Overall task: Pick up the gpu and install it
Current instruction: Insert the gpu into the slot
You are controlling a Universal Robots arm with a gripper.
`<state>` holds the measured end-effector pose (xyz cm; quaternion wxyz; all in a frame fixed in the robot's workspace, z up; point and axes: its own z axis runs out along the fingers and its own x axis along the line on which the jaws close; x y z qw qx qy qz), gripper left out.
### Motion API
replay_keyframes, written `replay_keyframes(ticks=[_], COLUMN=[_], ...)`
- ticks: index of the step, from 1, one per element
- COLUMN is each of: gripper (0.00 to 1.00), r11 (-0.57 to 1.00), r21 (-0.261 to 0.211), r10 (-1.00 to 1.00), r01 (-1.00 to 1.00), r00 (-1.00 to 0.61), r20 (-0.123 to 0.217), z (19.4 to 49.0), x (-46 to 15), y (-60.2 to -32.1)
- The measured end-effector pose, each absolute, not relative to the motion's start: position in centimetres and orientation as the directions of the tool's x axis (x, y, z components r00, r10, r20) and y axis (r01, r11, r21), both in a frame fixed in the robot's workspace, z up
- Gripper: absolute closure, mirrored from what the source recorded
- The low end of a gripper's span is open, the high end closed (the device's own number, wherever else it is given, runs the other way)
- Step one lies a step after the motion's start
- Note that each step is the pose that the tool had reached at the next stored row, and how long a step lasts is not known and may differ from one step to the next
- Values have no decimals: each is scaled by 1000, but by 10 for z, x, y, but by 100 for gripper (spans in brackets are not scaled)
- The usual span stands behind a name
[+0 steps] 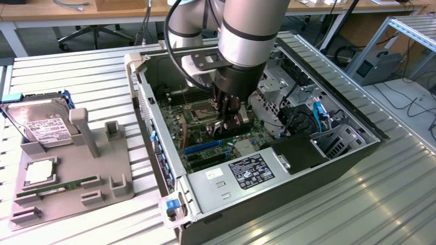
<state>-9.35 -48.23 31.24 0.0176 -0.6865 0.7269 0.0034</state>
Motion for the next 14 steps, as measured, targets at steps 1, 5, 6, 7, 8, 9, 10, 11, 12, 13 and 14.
replay_keyframes(ticks=[1,5,6,7,8,9,10,11,12,13,14], gripper=[73,73,73,73,73,73,73,73,73,73,73], r11=[57,57,57,57,58,58,58,58,58,58,58], r21=[-19,-19,-19,-19,-19,-19,-19,-20,-20,-20,-20], r10=[-998,-998,-998,-998,-998,-998,-998,-998,-998,-998,-998], r01=[-998,-998,-998,-998,-998,-998,-998,-998,-998,-998,-998], r00=[-57,-57,-57,-57,-57,-57,-57,-57,-57,-57,-58], r20=[-30,-30,-30,-30,-30,-29,-28,-25,-21,-16,-12], z=[312,310,310,309,309,309,309,308,308,308,308], x=[-94,-94,-94,-94,-94,-94,-94,-94,-94,-94,-94], y=[-482,-482,-482,-482,-482,-482,-482,-482,-481,-480,-480])
